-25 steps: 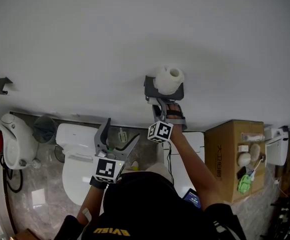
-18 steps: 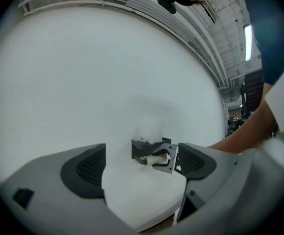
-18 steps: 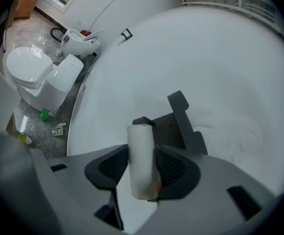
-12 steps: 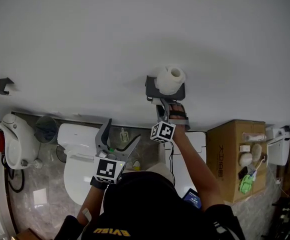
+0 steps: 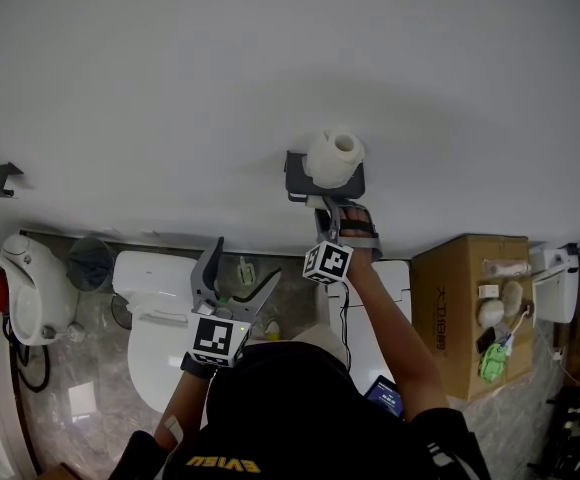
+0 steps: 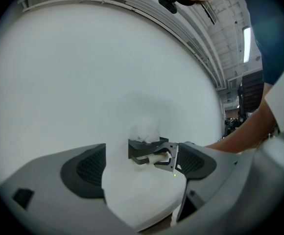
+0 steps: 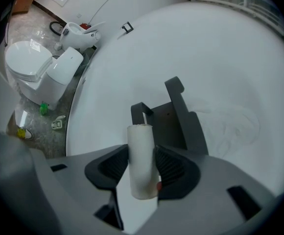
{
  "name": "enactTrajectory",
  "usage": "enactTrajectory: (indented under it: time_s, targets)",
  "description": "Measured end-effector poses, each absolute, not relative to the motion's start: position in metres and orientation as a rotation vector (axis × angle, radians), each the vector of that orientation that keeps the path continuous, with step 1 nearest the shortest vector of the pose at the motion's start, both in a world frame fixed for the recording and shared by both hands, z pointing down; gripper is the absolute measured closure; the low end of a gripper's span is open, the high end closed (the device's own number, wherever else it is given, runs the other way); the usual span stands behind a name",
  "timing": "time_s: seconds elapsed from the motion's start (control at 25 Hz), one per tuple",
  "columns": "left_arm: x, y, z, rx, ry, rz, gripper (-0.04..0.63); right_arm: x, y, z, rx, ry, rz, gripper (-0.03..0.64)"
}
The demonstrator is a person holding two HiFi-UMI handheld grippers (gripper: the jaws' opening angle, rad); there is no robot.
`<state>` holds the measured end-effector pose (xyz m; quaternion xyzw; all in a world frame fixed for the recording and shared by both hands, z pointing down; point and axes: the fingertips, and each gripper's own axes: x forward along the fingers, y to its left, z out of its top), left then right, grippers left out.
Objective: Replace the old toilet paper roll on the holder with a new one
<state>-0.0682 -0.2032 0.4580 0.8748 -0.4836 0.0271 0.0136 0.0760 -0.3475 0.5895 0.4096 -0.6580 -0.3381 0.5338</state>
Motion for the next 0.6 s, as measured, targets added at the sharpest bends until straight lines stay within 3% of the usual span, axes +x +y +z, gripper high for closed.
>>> enactTrajectory:
  time_s: [0.6]
  targets:
    - [-0.065,-0.205,0.453,2.757,-1.482,0.070,0.126,0.106,-0.345,0.593,1.021,-1.518,-0.750,0.442]
